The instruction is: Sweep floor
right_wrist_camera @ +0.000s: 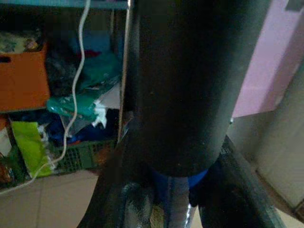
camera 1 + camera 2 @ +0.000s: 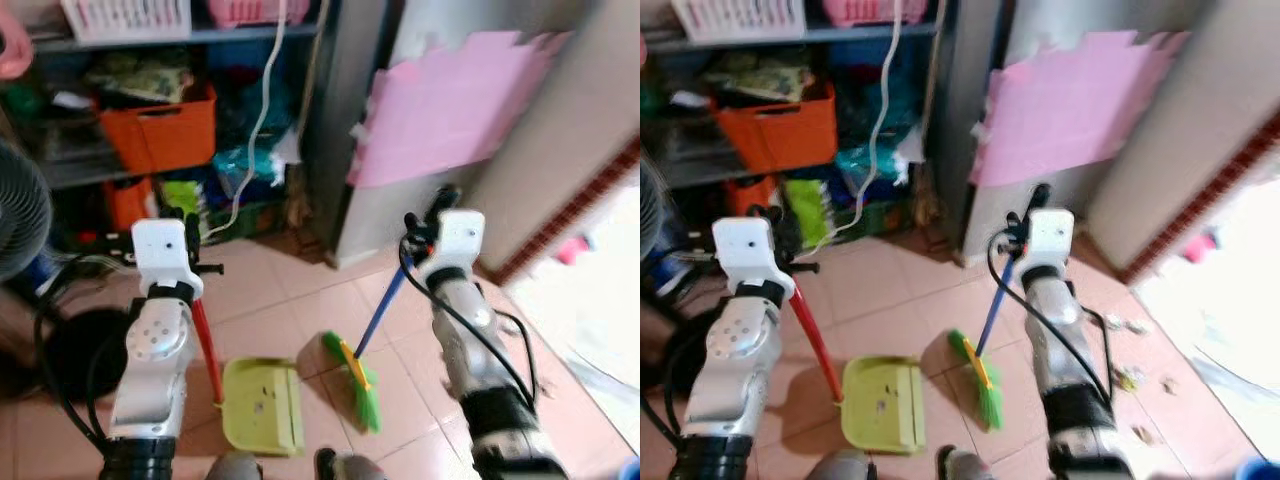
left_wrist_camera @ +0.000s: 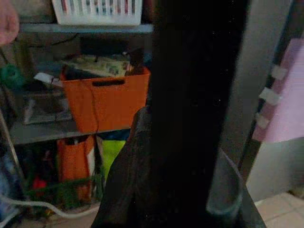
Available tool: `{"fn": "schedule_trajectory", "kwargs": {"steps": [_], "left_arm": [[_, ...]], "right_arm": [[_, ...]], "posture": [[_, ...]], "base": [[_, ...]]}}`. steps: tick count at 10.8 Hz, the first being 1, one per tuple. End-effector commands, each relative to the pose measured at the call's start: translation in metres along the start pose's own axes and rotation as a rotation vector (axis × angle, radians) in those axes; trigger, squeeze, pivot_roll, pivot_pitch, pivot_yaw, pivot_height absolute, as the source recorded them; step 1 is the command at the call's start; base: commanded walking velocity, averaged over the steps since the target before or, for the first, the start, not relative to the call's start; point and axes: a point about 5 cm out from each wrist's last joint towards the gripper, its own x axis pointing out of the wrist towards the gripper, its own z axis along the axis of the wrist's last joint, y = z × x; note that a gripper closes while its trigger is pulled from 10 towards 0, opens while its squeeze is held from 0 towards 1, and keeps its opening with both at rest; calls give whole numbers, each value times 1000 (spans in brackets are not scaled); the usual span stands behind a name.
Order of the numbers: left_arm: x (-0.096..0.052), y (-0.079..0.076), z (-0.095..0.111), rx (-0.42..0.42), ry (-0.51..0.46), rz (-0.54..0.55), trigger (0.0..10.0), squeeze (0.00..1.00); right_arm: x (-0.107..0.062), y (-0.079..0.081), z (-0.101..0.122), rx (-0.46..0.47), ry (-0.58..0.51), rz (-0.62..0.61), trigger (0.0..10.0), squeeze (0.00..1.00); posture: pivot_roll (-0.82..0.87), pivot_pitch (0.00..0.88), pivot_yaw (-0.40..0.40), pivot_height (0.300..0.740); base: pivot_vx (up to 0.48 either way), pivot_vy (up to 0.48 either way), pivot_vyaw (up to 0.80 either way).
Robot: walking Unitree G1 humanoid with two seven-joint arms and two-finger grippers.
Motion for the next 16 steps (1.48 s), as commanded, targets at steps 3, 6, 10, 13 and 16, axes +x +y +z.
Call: {"fn": "schedule_trajectory", "kwargs": {"steps": [3, 6, 10, 13, 16], "left_arm": [[4, -5, 21, -3, -77, -30, 10000, 0], [4, -7, 21, -7, -70, -43, 10000, 0], [7, -5, 22, -10, -65, -39, 10000, 0], [8, -4, 22, -12, -59, -38, 10000, 0], [10, -4, 21, -15, -57, -37, 10000, 0]], "right_arm": [[4, -4, 8, -9, -26, -10, 10000, 0], [5, -5, 8, -14, -29, -16, 10000, 0], [3, -5, 6, -12, -22, -19, 10000, 0], [4, -4, 6, -12, -22, -21, 10000, 0], [4, -3, 6, -6, -21, -22, 10000, 0]], "posture": [[118, 34, -96, 740], [118, 31, -91, 740], [112, 39, -89, 740], [112, 38, -87, 740], [109, 35, -86, 740]], "base": [[0, 266, -800], [0, 246, -800], [0, 142, -800], [0, 287, -800], [0, 298, -800]]}}
